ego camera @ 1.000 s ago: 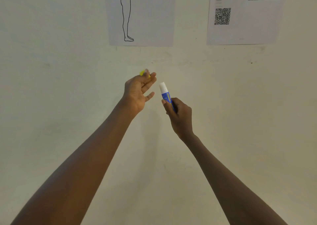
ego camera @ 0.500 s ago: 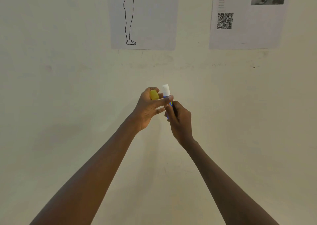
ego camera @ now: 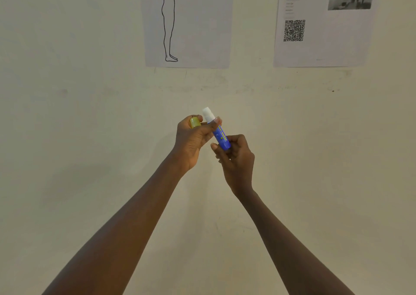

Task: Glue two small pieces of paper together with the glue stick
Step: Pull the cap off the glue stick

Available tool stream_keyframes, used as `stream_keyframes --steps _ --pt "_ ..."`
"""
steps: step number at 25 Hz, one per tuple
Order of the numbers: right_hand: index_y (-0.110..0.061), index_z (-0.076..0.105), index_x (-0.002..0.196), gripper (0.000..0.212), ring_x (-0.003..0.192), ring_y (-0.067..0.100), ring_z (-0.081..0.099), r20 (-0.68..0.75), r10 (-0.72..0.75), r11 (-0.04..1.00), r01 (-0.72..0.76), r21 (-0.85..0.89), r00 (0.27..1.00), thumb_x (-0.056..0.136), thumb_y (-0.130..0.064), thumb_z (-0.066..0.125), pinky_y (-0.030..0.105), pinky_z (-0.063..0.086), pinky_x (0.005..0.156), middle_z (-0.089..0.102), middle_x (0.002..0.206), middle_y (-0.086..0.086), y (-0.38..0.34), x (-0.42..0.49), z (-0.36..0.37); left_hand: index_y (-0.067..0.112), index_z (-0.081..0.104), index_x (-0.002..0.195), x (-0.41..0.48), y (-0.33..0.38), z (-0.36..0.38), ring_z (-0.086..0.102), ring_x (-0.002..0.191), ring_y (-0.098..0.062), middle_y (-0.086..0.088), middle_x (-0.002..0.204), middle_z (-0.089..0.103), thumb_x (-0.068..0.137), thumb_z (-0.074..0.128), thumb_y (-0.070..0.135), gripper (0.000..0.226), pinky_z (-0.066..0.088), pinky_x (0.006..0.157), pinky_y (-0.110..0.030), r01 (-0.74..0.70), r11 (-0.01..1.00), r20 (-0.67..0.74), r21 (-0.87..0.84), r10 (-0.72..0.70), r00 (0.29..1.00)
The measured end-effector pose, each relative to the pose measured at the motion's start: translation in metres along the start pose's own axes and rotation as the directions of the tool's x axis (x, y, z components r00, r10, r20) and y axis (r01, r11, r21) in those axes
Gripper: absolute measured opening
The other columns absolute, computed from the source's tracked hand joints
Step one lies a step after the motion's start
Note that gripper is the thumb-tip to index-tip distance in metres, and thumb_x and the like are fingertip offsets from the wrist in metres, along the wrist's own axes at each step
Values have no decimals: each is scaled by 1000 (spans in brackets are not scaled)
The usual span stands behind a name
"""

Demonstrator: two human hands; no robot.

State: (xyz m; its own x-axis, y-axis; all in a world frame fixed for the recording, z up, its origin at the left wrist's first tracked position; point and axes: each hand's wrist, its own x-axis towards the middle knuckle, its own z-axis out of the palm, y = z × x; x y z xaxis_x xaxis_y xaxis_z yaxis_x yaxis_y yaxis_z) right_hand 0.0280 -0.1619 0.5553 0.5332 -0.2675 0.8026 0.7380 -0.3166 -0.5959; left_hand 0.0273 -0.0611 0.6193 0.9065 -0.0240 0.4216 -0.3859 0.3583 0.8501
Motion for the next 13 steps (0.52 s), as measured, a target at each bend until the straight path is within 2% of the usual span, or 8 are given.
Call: stream_keyframes --steps 2,5,7,10,13 --pt "-15 45 84 20 53 14 60 0 -20 1000 20 21 1000 79 -15 65 28 51 56 66 71 14 -1 -1 0 2 48 97 0 0 -1 68 74 -16 -17 97 60 80 63 5 22 56 72 -20 -26 1000 -5 -5 26 1000" --pt "-13 47 84 13 55 21 63 -15 -13 997 14 78 1000 83 -11 60 33 52 55 63 69 6 -1 0 0 6 55 82 -2 -1 1 68 70 -13 -16 90 62 80 62 4 7 55 73 -18 -42 999 7 6 42 999" --pt "-9 47 84 9 57 24 64 -10 -3 994 4 106 1000 85 -11 56 27 52 53 63 70 6 -1 1 0 9 55 79 -2 -1 1 66 76 -17 -14 90 62 81 61 4 8 54 77 -20 -52 998 20 23 52 998" --pt "-7 49 83 7 56 19 64 46 47 982 -55 182 998 90 -10 46 22 51 51 65 71 10 -2 -1 1 8 55 83 -4 1 3 64 81 -22 -12 89 64 81 60 5 6 53 79 -21 -61 996 41 70 58 997" --pt "-6 51 83 19 49 8 63 111 116 952 -142 272 987 94 -12 36 17 50 47 64 70 12 -5 -4 2 -3 49 105 -5 3 6 62 91 -29 -20 103 61 81 60 5 27 50 89 -31 -39 995 30 97 36 999"
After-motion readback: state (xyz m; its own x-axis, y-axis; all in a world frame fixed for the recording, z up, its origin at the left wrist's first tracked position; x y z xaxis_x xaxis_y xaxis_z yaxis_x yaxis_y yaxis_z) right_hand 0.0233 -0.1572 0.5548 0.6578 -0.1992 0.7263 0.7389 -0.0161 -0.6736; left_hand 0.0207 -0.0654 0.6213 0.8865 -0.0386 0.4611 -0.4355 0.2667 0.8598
